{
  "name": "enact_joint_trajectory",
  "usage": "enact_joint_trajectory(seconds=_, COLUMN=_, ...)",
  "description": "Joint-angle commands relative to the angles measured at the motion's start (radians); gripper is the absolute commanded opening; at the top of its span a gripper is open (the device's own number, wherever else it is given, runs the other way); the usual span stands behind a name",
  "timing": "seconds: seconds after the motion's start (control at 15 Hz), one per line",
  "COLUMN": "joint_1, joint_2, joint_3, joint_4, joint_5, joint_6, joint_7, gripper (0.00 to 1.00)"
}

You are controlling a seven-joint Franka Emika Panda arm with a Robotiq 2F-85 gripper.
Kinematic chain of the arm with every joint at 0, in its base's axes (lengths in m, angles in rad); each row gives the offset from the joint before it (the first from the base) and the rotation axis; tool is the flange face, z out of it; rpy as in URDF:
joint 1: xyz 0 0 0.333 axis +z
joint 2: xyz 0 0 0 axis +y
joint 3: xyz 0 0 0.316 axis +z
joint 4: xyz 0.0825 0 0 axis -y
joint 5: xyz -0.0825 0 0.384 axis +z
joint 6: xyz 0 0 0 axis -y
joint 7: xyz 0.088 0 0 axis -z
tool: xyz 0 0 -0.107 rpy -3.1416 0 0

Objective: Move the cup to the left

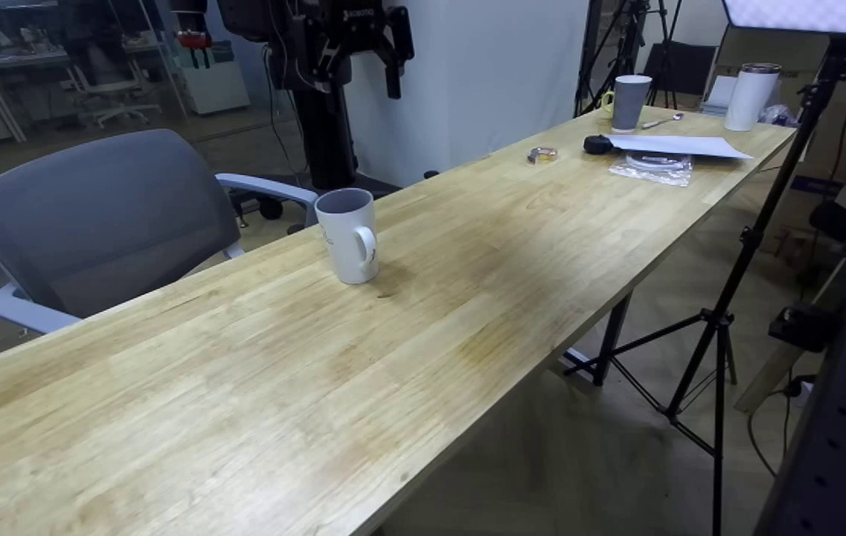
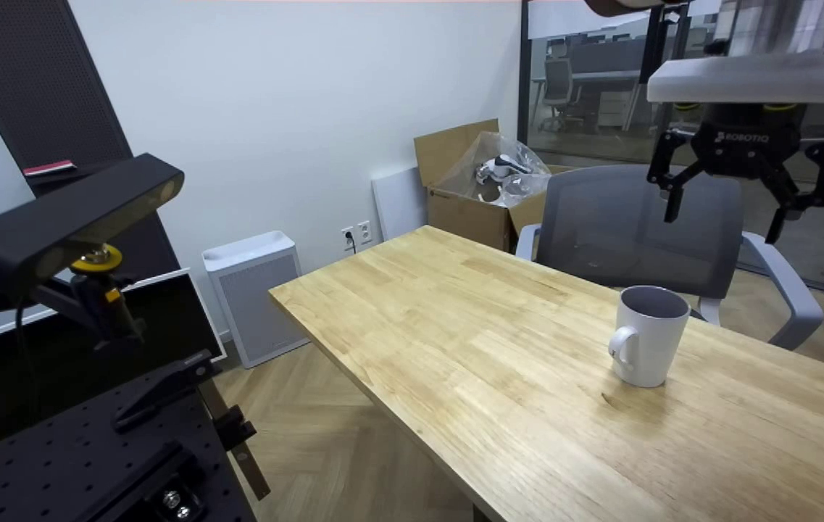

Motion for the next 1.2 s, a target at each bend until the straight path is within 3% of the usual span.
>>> enact_joint_trajectory(seconds=0.0, joint_1=-0.001, joint_2=0.034, joint_3=0.001, joint_4=0.028, joint_5=-0.003, joint_6=0.014, joint_7=0.027, gripper=1.00)
enact_joint_trajectory(seconds=1.13, joint_1=0.000, joint_2=0.129, joint_3=-0.001, joint_4=0.028, joint_5=-0.003, joint_6=0.105, joint_7=0.050, gripper=1.00)
